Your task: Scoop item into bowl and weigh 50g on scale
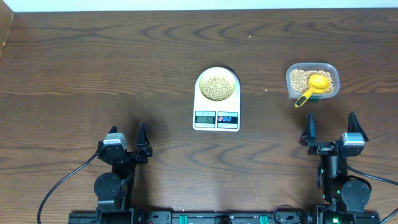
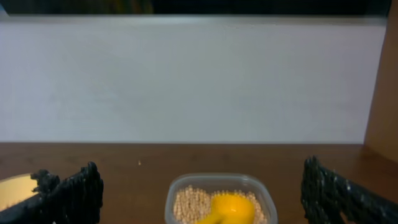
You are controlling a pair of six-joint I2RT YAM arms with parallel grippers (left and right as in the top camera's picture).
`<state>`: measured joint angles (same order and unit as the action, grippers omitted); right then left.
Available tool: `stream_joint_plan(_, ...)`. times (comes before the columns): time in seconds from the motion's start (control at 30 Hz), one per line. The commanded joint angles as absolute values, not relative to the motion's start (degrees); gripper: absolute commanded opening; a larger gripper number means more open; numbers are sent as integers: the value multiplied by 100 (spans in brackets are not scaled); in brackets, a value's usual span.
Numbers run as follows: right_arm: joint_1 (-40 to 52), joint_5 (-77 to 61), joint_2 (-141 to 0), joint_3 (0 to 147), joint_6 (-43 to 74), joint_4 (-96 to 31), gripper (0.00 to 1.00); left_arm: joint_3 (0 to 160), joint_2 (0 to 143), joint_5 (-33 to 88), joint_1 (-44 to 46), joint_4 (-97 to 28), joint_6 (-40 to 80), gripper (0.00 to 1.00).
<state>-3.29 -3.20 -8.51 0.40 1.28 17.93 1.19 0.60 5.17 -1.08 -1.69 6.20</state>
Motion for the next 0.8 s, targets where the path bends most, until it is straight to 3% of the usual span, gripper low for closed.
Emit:
stream_joint_plan(0.0, -290, -305, -381, 32, 204, 1339, 99, 23, 23, 530, -143, -379, 652, 81)
stream_joint_plan(0.4, -287, -318, -27, 32, 211, -449, 99, 23, 23, 530, -143, -379, 652, 81)
stream_joint_plan(0.77, -287, -290, -27, 32, -10, -427, 99, 23, 23, 530, -143, -379, 652, 81)
